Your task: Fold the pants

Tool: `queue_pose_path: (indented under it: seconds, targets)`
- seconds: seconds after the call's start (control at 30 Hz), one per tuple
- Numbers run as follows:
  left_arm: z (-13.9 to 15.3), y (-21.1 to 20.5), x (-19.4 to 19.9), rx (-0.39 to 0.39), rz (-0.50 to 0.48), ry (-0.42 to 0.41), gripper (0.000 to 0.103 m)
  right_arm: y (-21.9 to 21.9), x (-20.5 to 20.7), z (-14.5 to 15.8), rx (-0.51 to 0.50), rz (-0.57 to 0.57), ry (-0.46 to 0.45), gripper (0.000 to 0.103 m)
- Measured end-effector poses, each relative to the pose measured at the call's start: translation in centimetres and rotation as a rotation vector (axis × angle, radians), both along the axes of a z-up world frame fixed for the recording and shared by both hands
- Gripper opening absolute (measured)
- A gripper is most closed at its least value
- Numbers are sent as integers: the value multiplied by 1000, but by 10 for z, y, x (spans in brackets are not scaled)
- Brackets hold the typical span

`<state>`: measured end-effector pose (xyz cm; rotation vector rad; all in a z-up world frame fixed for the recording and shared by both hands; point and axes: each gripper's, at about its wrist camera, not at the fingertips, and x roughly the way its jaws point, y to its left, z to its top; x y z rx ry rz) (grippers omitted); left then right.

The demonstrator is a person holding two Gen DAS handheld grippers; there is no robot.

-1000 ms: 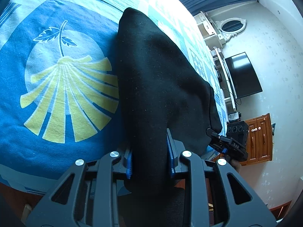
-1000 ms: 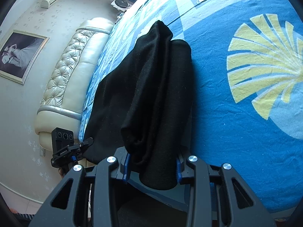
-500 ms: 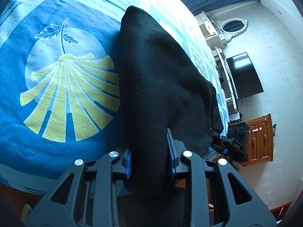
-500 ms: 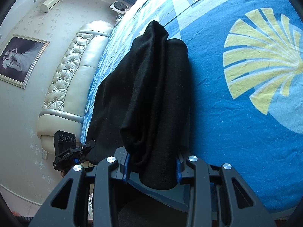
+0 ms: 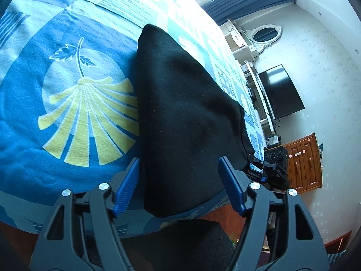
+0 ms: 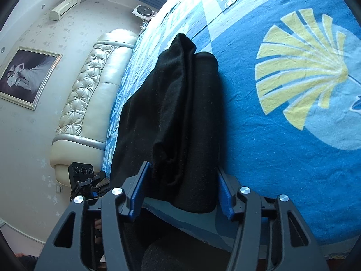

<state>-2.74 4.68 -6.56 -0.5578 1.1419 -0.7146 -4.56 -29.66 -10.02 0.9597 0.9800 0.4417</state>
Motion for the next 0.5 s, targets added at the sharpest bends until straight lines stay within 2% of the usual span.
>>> queue_pose_path:
  seconds: [0.1,0.17,0.27,0.5]
  targets:
    - [1,12,9,37,22,-26,78,-17,9,3,-15,-44,-11,69]
    - [-7,15,24,59,38,-2,78,-24,24,1,-19,-65,-5,70]
    - [-19,9,53,23,44,39,78,-26,53,-4,-19,-70,-9,70]
    - [-26,-22,111,-17,6,44,78,-14,113,-9,12,-37,-12,70]
